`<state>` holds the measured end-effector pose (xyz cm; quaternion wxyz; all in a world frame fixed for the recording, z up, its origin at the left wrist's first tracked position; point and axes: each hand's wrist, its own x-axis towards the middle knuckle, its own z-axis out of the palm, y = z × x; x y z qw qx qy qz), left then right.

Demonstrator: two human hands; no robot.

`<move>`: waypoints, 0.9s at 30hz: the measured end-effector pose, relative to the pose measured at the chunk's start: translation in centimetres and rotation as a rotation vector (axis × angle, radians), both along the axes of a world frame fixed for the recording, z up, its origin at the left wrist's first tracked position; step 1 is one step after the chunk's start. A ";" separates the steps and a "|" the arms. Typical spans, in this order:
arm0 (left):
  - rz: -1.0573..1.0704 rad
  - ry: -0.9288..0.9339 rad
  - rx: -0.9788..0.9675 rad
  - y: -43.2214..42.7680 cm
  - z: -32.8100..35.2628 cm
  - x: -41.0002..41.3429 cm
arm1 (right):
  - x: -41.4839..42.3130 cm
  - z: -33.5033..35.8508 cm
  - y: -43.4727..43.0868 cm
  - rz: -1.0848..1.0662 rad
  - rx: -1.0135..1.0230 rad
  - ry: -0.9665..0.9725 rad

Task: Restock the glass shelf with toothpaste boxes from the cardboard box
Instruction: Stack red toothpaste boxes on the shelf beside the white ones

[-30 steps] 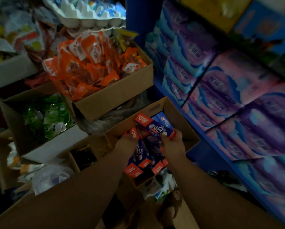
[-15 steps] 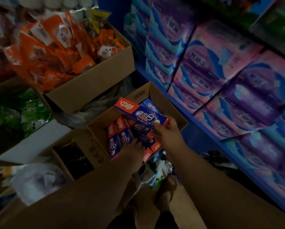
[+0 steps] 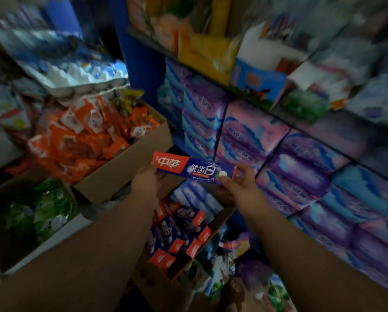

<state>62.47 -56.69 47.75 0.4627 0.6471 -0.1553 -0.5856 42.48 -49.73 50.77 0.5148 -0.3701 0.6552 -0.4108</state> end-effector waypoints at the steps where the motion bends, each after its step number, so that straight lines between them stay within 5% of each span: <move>1: 0.024 -0.015 -0.064 -0.6 1.5 -0.6 | -0.2 1.8 -0.3 -0.010 -0.052 0.065; 9: 0.098 0.057 -0.647 -3.2 20.0 -6.5 | -2.7 20.4 -1.4 -0.278 -0.595 0.604; 17: -0.056 0.043 -1.008 -2.5 33.3 -13.3 | -7.9 32.8 3.6 -0.561 -0.904 0.621; 27: -0.341 -0.064 -1.239 3.3 43.2 -24.7 | -18.5 41.4 8.9 -0.968 -0.926 0.735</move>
